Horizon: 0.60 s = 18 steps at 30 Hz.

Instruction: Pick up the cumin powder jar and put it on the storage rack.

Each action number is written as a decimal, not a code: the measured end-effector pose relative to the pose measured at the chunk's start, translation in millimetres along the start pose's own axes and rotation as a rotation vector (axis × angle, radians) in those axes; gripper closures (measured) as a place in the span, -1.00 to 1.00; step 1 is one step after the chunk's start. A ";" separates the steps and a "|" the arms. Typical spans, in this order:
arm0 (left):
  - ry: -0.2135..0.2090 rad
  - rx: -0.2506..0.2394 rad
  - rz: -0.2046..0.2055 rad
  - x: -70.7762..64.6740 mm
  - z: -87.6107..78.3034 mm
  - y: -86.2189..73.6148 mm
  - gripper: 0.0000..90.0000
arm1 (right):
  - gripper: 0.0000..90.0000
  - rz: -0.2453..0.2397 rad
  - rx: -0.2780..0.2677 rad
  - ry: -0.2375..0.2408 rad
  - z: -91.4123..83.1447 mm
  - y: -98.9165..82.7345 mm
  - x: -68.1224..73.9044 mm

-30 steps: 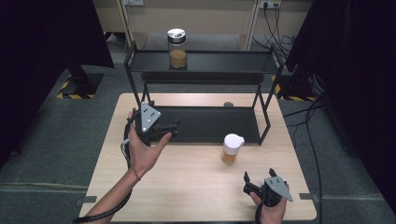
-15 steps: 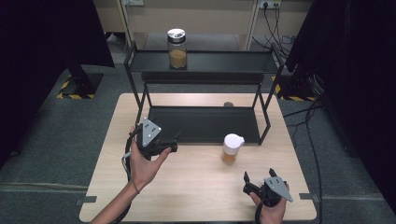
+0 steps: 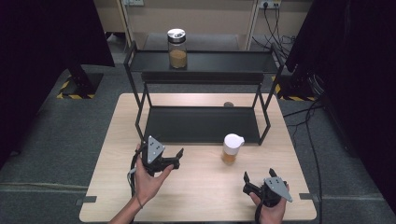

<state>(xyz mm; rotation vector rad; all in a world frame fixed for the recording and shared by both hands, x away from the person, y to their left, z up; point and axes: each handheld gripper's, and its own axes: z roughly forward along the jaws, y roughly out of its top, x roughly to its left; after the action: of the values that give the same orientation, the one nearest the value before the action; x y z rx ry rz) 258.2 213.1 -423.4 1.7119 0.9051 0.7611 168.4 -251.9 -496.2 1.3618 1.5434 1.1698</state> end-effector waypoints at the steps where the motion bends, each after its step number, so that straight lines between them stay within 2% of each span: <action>1: -0.004 0.009 -0.003 -0.6 0.7 -2.8 -0.96 | -0.95 0.000 0.000 0.000 0.0 -0.1 0.0; 10: -0.012 0.043 -0.037 -2.4 1.5 -23.8 -0.96 | -0.95 -0.002 0.000 0.000 0.1 0.0 0.3; 18: -0.025 0.051 -0.062 -2.2 1.9 -41.6 -0.96 | -0.95 -0.005 -0.002 -0.001 0.0 -0.3 0.8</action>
<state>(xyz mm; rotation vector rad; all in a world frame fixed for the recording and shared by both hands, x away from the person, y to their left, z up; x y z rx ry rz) 249.7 218.9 -463.9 1.7261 0.9631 0.6797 168.2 -251.1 -496.4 1.3566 1.5438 1.1666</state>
